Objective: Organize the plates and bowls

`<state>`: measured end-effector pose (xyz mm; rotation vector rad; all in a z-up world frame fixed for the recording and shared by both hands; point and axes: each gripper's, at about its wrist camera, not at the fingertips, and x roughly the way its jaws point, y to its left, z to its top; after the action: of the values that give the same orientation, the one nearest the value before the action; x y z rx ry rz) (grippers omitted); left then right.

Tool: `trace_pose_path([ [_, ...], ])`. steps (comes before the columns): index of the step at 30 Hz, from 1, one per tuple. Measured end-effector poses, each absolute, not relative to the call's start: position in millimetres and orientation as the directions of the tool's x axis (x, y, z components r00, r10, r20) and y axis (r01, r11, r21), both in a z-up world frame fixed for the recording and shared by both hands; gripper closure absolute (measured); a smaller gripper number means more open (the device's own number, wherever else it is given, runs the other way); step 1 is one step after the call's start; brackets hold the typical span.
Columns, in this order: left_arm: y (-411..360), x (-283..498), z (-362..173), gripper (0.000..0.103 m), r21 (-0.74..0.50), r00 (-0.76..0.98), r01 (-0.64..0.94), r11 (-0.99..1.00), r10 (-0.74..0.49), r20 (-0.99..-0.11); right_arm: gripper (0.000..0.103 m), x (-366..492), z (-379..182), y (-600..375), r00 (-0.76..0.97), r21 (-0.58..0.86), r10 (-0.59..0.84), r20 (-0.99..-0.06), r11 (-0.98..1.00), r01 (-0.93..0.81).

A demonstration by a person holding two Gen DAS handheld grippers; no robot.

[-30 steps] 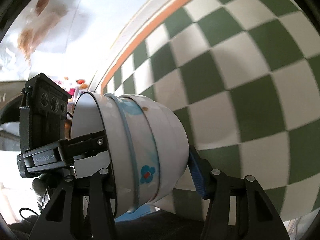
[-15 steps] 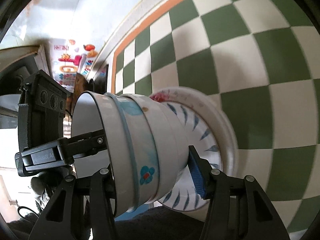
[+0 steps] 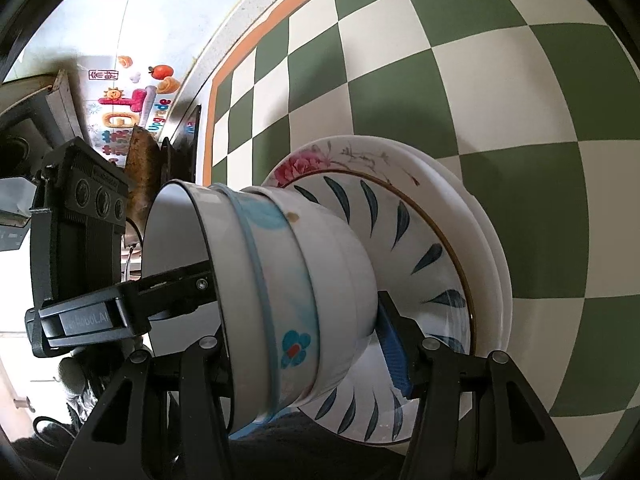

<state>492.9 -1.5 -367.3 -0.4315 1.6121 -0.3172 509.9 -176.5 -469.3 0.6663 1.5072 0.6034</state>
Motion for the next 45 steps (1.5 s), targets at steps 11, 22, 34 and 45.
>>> trace_pose_path([
  [11,-3.0,490.2,-368.5,0.04,-0.429,-0.054,-0.058,0.901,-0.432,-0.9,0.045,506.2,-467.6,-177.0,-0.026,0.715,0.717,-0.696,0.696,0.064],
  [22,-4.3,479.3,-340.7,0.04,-0.353,0.022,0.008,0.936,-0.353,-0.935,0.045,497.0,-439.6,-183.3,0.011,0.649,0.649,-0.76,0.76,0.023],
  [34,4.5,449.1,-280.7,0.027,-0.161,0.206,0.111,0.981,-0.181,-0.962,0.017,464.1,-350.4,-186.9,0.212,0.431,0.43,-0.877,0.901,-0.047],
  [45,18.5,418.6,-236.3,0.005,-0.129,0.342,0.127,0.984,-0.165,-0.925,0.005,415.6,-283.8,-189.3,0.402,0.261,0.233,-0.885,0.965,0.015],
])
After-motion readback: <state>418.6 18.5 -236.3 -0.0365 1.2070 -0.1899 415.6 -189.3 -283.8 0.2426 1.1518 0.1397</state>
